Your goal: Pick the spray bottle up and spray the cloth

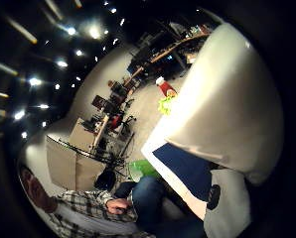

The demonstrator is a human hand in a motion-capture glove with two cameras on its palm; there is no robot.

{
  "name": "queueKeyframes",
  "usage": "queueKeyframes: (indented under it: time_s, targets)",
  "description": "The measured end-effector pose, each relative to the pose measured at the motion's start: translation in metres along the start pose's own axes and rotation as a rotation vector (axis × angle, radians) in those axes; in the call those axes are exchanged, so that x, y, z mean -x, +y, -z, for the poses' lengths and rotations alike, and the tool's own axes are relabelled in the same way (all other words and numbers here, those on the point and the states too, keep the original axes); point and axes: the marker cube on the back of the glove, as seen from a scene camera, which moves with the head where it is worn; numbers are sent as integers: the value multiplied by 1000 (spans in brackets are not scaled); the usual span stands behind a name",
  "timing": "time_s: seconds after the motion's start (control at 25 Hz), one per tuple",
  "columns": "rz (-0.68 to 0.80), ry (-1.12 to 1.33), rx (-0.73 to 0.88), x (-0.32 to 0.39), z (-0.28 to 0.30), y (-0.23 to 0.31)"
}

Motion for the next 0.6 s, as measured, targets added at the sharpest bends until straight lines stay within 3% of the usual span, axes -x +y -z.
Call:
queueKeyframes:
  time_s: [0.6]
  targets:
    - [203,382,321,45,-40,2]
